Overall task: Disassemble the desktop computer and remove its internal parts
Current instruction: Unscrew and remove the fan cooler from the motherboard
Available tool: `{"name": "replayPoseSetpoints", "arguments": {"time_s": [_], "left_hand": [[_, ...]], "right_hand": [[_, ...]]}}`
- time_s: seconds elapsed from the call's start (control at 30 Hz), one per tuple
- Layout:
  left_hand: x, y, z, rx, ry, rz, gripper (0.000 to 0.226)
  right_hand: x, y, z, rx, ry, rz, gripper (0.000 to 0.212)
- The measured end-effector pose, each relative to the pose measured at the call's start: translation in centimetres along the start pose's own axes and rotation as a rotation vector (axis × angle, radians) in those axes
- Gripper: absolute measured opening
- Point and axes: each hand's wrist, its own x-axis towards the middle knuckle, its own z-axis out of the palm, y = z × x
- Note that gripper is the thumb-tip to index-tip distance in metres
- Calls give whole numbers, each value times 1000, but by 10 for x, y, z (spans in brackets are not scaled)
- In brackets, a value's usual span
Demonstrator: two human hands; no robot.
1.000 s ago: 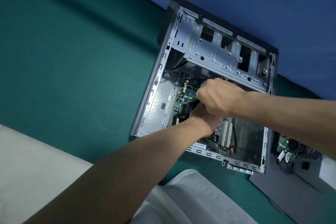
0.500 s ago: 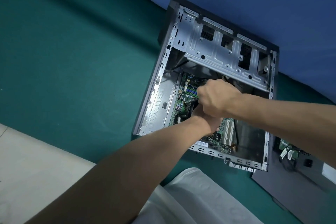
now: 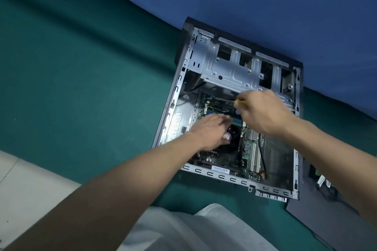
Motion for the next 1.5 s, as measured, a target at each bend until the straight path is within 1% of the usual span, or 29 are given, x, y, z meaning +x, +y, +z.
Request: {"name": "replayPoseSetpoints", "arguments": {"time_s": [0.07, 0.13, 0.2, 0.3, 0.37, 0.47, 0.53, 0.57, 0.67, 0.8, 1.07, 1.23, 1.5], "left_hand": [[-6, -15, -2, -183, -23, -119, 62], [-8, -23, -8, -371, -41, -214, 52], [-9, -22, -9, -505, 18, -273, 43], [-15, -21, -6, -699, 130, -443, 36], [-22, -18, -4, -778, 142, -548, 35], [-28, -17, -1, -689, 13, -543, 32], [-31, -15, 1, -694, -96, -539, 40], [-32, -15, 3, -668, -124, -539, 43], [-34, -16, 3, -507, -128, -544, 38], [-33, -19, 3, -459, -159, -565, 51], [-34, -21, 8, -498, -190, -567, 49], [-33, -22, 9, -495, -197, -561, 46], [-33, -20, 7, -479, -192, -536, 43]], "right_hand": [[-10, 18, -2, 174, 48, 94, 17], [-18, 31, 2, 351, 82, 177, 18], [-26, 36, 10, 487, 118, 212, 17], [-35, 36, 23, 605, 187, 219, 13], [-39, 35, 32, 622, 212, 217, 12], [-42, 32, 44, 622, 162, 190, 11], [-45, 31, 52, 602, 131, 144, 14], [-47, 30, 55, 577, 122, 124, 16], [-50, 28, 64, 495, 102, 101, 21], [-47, 22, 71, 411, 113, 57, 18], [-36, 9, 79, 308, 61, 0, 15], [-34, 5, 82, 273, 48, 15, 14], [-37, 3, 79, 321, 62, 68, 14]]}}
